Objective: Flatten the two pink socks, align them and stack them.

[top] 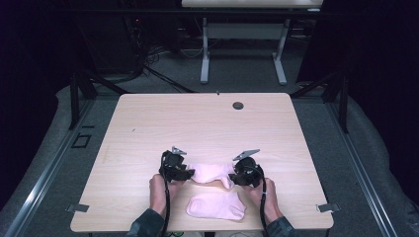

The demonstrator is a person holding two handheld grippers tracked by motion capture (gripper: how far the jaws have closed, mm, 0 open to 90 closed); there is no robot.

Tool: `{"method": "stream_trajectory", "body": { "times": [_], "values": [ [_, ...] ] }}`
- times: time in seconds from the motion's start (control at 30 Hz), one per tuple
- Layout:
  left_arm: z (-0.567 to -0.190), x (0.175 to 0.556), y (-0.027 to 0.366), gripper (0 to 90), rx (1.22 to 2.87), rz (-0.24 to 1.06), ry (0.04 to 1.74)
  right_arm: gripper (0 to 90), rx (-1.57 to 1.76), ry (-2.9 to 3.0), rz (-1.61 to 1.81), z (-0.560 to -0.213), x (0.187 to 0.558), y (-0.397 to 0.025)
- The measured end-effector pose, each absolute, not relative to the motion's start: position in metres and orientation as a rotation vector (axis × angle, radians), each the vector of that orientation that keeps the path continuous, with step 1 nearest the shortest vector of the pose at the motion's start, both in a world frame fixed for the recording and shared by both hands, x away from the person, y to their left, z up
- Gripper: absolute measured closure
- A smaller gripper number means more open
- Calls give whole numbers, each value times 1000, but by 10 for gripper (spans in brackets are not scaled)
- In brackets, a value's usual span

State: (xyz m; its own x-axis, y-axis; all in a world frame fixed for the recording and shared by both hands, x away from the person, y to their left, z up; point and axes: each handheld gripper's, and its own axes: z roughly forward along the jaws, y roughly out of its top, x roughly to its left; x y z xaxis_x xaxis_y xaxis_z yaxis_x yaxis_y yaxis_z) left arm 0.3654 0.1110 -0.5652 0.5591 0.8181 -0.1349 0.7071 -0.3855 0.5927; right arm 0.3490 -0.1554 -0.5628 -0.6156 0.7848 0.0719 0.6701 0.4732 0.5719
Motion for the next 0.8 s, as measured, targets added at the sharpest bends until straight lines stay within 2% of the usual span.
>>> {"method": "stream_trajectory", "body": {
  "times": [0.23,0.5,0.8],
  "values": [
    [-566,361,106,683,2236,314,1182,760,1259,2505,840,-564,348,-156],
    [-566,358,103,848,2256,318,1130,857,1263,2487,869,-566,346,-159],
    [-558,351,106,877,2212,280,1097,865,1285,2466,923,-558,341,-168]
  ]
}}
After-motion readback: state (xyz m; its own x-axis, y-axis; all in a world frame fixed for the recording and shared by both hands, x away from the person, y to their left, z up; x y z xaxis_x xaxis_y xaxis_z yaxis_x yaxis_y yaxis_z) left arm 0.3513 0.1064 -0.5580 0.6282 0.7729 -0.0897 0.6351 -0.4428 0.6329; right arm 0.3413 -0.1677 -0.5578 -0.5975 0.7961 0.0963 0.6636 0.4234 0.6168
